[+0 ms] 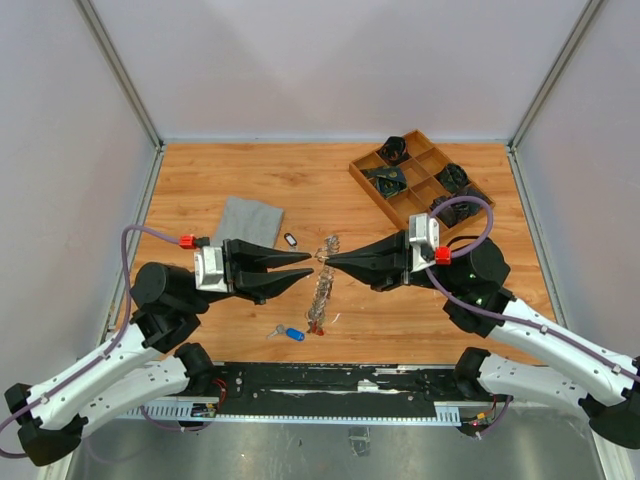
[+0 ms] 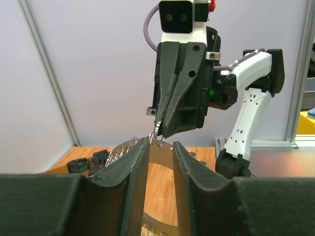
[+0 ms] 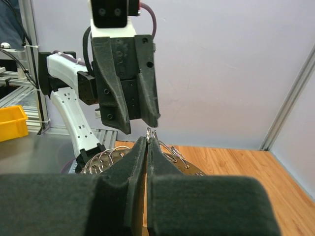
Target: Put the keys on the keyring
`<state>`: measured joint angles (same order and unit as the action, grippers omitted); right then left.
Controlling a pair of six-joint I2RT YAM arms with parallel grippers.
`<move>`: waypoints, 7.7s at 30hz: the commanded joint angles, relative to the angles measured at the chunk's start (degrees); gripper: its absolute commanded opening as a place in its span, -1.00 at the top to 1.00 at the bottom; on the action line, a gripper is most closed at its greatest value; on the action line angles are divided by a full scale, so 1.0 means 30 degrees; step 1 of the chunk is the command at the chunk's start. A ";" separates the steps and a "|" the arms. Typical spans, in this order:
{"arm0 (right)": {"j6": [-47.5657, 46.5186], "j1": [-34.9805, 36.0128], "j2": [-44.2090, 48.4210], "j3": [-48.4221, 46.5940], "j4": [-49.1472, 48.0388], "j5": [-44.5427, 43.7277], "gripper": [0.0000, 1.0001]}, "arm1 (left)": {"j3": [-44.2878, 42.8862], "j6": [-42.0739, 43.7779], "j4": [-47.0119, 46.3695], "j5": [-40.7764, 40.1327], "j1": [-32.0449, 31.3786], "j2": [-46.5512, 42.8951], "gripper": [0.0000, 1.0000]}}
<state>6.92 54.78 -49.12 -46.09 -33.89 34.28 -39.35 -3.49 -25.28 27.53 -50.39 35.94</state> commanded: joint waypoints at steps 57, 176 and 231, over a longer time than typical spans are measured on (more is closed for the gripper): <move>-0.0644 0.0774 0.0095 -0.0789 -0.1217 0.1289 0.99 | 0.0590 -0.0046 -0.0125 0.0375 -0.0107 0.0347 0.57; -1.7673 0.4603 0.0224 -0.1944 1.1662 -0.4960 0.61 | -0.0899 1.7714 0.8735 0.4037 -0.0107 -0.0365 0.99; -1.1710 0.4854 0.1767 0.0887 0.0475 -0.2375 0.99 | 0.0814 0.9545 0.1822 0.5192 -0.0107 -0.1229 0.53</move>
<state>-31.27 68.12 -43.86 -43.05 -22.81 24.77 -37.56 27.33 -15.81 42.63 -50.39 32.95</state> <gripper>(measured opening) 0.012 0.238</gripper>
